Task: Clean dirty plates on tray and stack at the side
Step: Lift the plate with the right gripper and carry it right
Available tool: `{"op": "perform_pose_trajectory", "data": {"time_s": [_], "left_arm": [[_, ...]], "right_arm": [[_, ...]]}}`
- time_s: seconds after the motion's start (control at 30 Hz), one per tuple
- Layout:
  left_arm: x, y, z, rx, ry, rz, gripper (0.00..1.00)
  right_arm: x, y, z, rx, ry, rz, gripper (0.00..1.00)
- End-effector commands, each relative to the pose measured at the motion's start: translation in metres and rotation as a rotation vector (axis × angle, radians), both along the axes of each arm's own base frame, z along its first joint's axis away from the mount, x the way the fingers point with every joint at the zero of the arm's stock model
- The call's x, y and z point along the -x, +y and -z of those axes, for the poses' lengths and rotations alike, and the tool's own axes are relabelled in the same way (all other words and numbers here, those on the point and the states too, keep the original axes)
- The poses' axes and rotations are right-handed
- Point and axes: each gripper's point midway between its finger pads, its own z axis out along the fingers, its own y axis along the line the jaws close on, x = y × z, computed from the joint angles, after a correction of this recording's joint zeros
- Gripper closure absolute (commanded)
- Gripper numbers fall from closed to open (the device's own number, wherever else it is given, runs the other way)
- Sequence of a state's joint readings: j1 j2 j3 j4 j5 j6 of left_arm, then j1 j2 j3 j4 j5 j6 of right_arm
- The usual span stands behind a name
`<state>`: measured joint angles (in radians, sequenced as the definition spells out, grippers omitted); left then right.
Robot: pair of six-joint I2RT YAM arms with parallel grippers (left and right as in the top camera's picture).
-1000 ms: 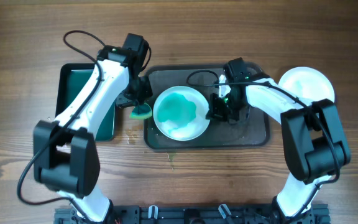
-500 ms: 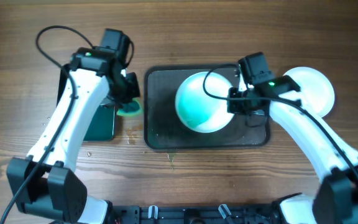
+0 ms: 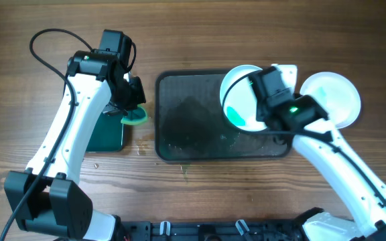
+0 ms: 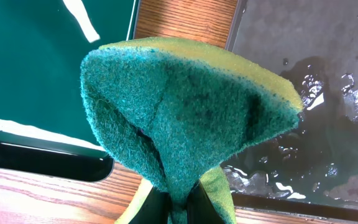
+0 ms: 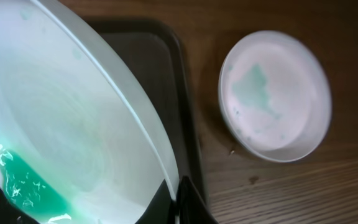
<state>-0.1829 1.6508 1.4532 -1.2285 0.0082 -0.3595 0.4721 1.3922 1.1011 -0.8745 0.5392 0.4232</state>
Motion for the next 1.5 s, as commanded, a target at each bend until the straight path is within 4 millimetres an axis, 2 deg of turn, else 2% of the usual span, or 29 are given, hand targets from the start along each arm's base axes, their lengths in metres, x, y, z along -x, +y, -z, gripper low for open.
{"op": "perform_pose_trajectory", "data": {"time_s": [0.0, 0.17, 0.3, 0.47, 0.67, 0.77, 0.87, 0.93, 1.07, 1.2, 1.27, 1.37, 1.47], "left_arm": [[-0.004, 0.0, -0.012, 0.008, -0.041, 0.013, 0.96], [-0.004, -0.001, -0.012, 0.008, -0.041, 0.014, 0.96], [-0.004, -0.001, -0.012, 0.008, -0.041, 0.014, 0.96], [-0.004, -0.002, -0.012, 0.016, -0.039, 0.012, 0.96], [-0.004, -0.005, -0.012, 0.031, -0.04, 0.014, 0.96], [-0.004, -0.005, -0.012, 0.031, -0.041, 0.014, 0.96], [-0.004, -0.005, -0.012, 0.031, -0.041, 0.014, 0.96], [-0.004, -0.005, -0.012, 0.031, -0.041, 0.014, 0.96], [-0.004, -0.005, -0.012, 0.031, -0.04, 0.014, 0.96], [-0.005, -0.005, -0.013, 0.031, -0.044, 0.014, 0.96], [-0.005, -0.005, -0.013, 0.031, -0.044, 0.014, 0.96], [-0.005, -0.005, -0.013, 0.031, -0.044, 0.014, 0.96], [-0.005, -0.005, -0.013, 0.031, -0.044, 0.015, 0.96]], "right_arm": [[-0.003, -0.002, -0.05, 0.254, -0.221, 0.027, 0.96], [0.012, 0.023, -0.102, 0.506, -0.453, -0.01, 0.96], [0.027, 0.047, -0.135, 0.609, -0.609, -0.034, 0.96], [0.029, 0.069, -0.144, 0.644, -0.623, -0.1, 0.96], [0.027, 0.073, -0.147, 0.631, -0.633, -0.097, 0.96], [0.023, 0.08, -0.137, 0.58, -0.6, -0.146, 0.96], [0.016, 0.098, -0.104, 0.444, -0.484, -0.28, 0.96], [0.017, 0.108, -0.077, 0.311, -0.391, -0.335, 0.96], [0.023, 0.117, -0.03, -0.011, -0.183, -0.326, 0.96], [0.02, 0.127, -0.011, -0.268, -0.036, -0.346, 0.96], [0.01, 0.119, -0.008, -0.405, 0.008, -0.298, 0.96], [-0.003, 0.097, -0.006, -0.522, 0.041, -0.228, 0.96], [-0.017, 0.058, -0.006, -0.616, 0.047, -0.115, 0.96]]}}
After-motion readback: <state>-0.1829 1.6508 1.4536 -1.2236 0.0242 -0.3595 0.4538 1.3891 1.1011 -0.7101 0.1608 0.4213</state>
